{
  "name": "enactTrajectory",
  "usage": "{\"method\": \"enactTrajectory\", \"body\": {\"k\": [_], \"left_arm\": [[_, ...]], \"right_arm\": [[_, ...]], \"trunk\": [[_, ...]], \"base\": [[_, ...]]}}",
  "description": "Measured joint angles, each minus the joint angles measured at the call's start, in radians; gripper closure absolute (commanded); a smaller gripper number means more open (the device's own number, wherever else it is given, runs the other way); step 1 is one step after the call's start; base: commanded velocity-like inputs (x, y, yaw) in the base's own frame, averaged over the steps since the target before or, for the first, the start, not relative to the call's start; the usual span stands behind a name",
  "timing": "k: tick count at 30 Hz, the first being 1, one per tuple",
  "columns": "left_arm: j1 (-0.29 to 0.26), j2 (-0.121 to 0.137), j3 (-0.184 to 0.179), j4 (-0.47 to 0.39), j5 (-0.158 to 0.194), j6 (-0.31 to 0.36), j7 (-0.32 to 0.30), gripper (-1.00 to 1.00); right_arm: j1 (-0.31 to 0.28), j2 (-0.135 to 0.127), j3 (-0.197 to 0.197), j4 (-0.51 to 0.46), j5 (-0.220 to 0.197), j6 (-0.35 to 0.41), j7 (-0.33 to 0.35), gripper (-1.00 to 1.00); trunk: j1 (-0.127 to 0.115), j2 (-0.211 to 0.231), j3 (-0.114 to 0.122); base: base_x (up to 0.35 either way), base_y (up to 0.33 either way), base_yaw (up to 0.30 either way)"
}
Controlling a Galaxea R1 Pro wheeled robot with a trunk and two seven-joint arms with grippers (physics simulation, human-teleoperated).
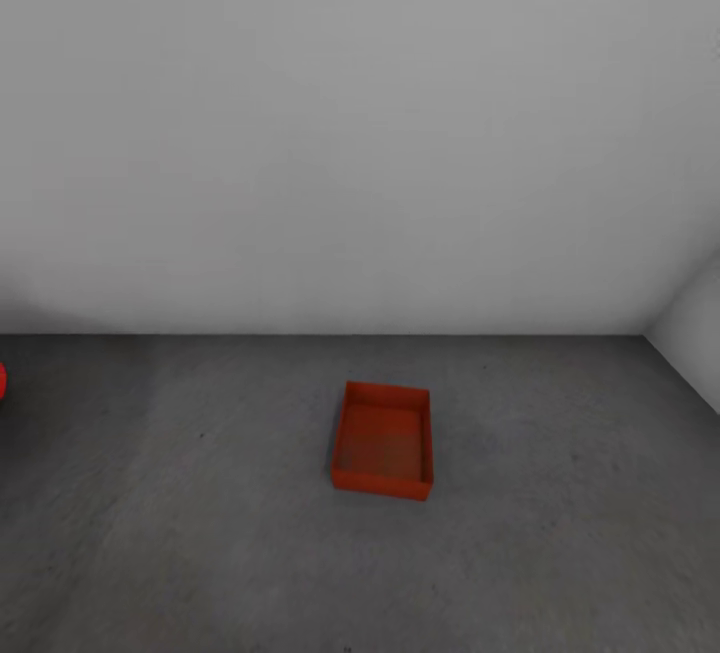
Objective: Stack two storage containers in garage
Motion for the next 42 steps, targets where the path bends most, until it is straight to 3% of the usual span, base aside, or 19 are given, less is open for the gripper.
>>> {"method": "enactTrajectory", "body": {"k": [7,42], "left_arm": [[0.000,-0.013,0.000,-0.002,-0.001,-0.003,-0.008,-1.00],[0.000,-0.016,-0.002,-0.019,-0.012,-0.004,-0.008,-1.00]], "right_arm": [[0.001,0.001,0.001,0.000,0.002,-0.002,-0.001,-1.00],[0.017,0.009,0.002,0.000,0.003,0.000,-0.001,-1.00]], "trunk": [[0.000,0.000,0.011],[0.000,0.000,0.067]], "base": [[0.000,0.000,0.000],[0.000,0.000,0.000]]}}
